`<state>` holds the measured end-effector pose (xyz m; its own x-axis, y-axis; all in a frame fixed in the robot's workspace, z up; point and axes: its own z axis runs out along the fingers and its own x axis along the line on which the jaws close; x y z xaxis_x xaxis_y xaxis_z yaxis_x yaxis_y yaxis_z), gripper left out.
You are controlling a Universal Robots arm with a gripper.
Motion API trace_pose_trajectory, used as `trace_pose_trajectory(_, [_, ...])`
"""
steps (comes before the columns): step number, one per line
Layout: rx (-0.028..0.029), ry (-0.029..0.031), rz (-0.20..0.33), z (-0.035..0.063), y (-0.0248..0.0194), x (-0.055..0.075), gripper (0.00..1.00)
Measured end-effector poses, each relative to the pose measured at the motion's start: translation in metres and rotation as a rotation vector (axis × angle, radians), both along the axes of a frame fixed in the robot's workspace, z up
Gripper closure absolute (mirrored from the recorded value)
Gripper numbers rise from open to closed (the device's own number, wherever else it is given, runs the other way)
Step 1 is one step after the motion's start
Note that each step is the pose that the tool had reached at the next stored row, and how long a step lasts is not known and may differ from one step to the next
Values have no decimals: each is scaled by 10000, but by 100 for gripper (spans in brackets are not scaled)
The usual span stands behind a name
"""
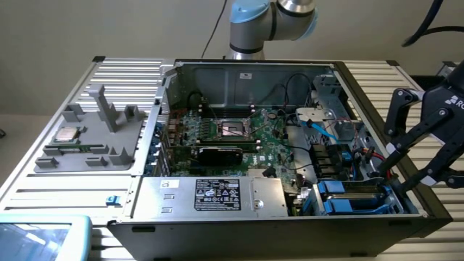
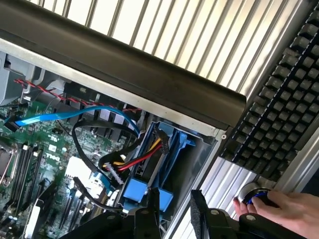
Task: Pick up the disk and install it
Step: 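Insert the first disk wire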
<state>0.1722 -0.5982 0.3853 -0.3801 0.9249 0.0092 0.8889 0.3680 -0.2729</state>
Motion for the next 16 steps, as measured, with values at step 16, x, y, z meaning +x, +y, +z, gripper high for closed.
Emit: trace_pose_trajectory(16, [681, 550, 97, -67, -74, 140, 62])
